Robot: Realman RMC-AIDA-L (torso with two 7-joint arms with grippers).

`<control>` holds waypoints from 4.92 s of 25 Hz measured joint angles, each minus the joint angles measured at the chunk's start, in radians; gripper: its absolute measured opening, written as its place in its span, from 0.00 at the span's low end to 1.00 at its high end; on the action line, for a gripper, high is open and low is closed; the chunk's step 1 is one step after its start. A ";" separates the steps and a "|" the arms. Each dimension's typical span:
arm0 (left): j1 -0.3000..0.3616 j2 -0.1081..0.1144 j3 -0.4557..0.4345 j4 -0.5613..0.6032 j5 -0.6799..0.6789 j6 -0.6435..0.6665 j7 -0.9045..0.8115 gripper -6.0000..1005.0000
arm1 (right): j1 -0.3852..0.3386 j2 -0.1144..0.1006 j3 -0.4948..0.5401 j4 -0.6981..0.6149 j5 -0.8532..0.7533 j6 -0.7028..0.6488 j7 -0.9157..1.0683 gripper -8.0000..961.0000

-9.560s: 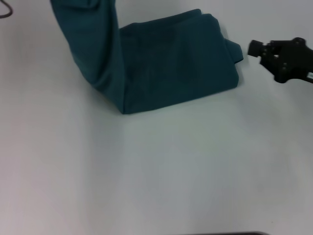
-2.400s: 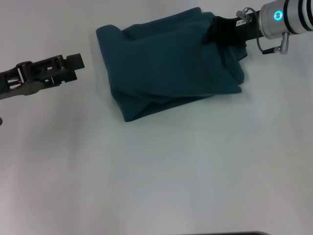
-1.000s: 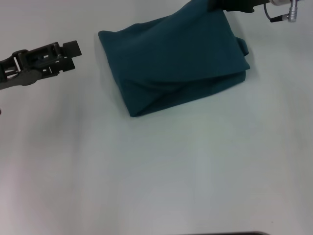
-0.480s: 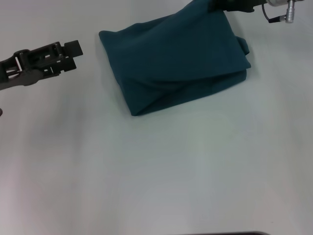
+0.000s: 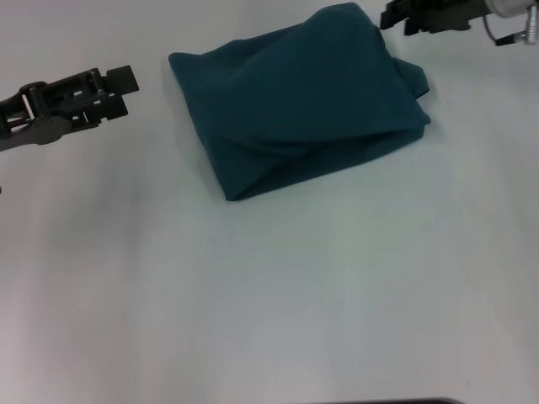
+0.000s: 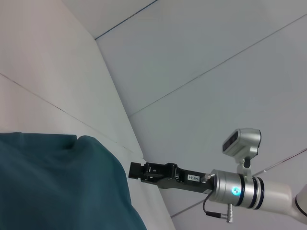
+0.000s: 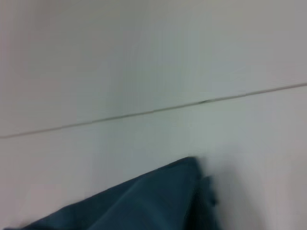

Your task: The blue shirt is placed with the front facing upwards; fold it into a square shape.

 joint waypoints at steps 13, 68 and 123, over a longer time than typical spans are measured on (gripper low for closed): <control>-0.003 0.013 -0.010 -0.002 0.007 -0.001 -0.028 0.93 | -0.040 -0.009 0.006 -0.153 0.017 -0.271 -0.058 0.67; -0.200 -0.066 0.409 0.234 0.066 -0.674 -0.421 0.93 | -0.648 0.090 0.382 -0.383 0.646 -0.794 -0.972 0.94; -0.131 0.193 0.377 0.259 0.113 -0.403 -0.337 0.15 | -0.604 0.080 0.406 -0.276 0.643 -0.824 -0.966 0.94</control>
